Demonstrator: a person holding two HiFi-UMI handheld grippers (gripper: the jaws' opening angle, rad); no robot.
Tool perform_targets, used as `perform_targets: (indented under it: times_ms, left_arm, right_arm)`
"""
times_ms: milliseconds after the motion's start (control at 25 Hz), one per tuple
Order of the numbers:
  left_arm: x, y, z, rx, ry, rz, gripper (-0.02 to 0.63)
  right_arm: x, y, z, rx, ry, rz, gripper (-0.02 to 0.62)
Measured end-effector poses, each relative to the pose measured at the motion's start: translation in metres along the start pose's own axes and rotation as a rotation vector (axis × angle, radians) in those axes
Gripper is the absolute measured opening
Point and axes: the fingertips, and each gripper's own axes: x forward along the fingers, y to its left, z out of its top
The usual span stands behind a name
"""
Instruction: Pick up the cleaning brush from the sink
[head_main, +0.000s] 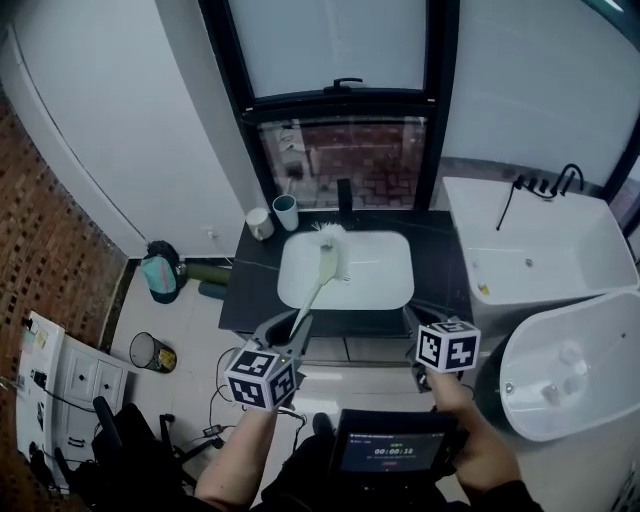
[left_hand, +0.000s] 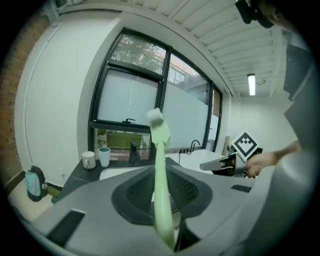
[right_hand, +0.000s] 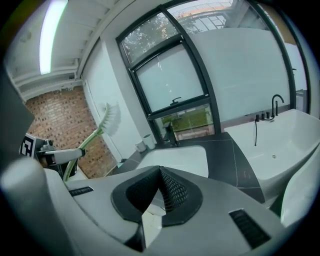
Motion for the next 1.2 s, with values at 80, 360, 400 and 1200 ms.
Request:
perform_targets:
  times_ms: [80, 360, 400, 1200]
  left_arm:
    - [-0.013, -0.003, 0.006, -0.005, -0.038, 0.026, 0.078]
    - [-0.045, 0.003, 0.016, 0.063, -0.099, 0.041, 0.078]
    - [-0.048, 0.004, 0.017, 0.069, -0.104, 0.044, 0.078]
    - [-0.108, -0.019, 0.034, 0.147, -0.206, 0.088, 0.078]
  right_arm:
    - [-0.016, 0.011, 0.006, -0.013, -0.043, 0.031, -0.017]
    - [-0.041, 0.05, 0.024, -0.054, -0.155, 0.085, -0.017]
    - [-0.043, 0.055, 0.026, -0.063, -0.168, 0.082, -0.017]
    - [-0.094, 0.104, 0.034, -0.17, -0.268, 0.087, -0.017]
